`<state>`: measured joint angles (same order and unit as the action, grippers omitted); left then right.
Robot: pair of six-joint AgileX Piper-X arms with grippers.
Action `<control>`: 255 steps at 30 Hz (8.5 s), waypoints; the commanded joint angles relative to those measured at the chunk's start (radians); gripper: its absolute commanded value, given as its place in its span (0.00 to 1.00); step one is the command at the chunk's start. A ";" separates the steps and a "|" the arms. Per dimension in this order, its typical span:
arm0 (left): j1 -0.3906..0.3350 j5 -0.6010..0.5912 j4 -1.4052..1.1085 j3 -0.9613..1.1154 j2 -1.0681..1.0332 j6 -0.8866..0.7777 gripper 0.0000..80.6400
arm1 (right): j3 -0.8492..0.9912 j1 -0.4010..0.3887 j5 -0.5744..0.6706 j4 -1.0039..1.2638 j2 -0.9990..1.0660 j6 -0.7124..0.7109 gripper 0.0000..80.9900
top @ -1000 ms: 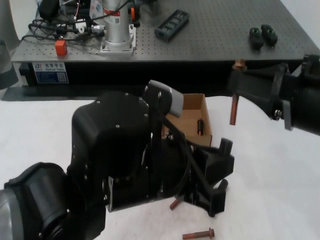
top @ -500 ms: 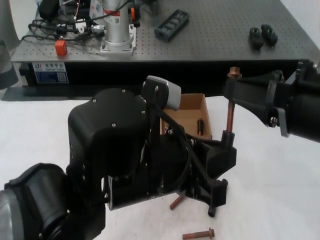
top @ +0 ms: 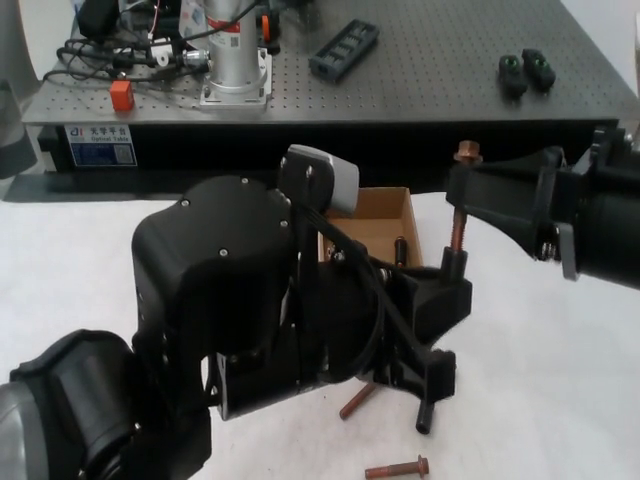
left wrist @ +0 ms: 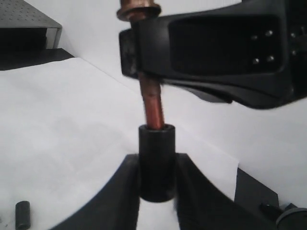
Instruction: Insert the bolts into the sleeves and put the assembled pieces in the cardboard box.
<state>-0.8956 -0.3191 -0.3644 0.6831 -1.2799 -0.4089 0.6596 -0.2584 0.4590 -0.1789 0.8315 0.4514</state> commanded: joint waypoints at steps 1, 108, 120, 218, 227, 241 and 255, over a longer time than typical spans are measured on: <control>0.002 0.048 -0.041 0.007 0.011 0.002 0.01 | 0.001 -0.001 0.046 -0.001 -0.007 -0.002 0.41; 0.161 0.128 1.038 0.745 -0.743 0.729 0.35 | 0.114 0.259 -0.329 -0.565 0.292 -0.363 0.03; 0.147 0.135 1.151 0.811 -0.813 0.747 0.21 | 0.089 0.258 -0.329 -0.603 0.170 -0.363 0.03; 0.207 -0.098 0.735 0.184 -0.147 0.480 0.61 | 0.925 0.068 -0.374 -0.361 1.306 -0.341 0.07; 0.108 0.045 0.832 0.334 -0.350 0.684 0.61 | 0.929 0.090 -0.263 -0.361 1.232 -0.288 0.44; -0.024 0.152 1.091 0.689 -0.674 0.933 0.56 | 0.719 0.171 -0.254 -0.493 0.739 -0.384 0.39; -0.058 0.264 1.102 0.700 -0.756 1.010 0.46 | 0.365 0.189 -0.262 -0.534 0.406 -0.358 0.39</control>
<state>-0.9541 -0.0950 0.7274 1.3768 -2.0183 0.5868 1.0512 -0.0730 0.1926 -0.7166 1.2780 0.0862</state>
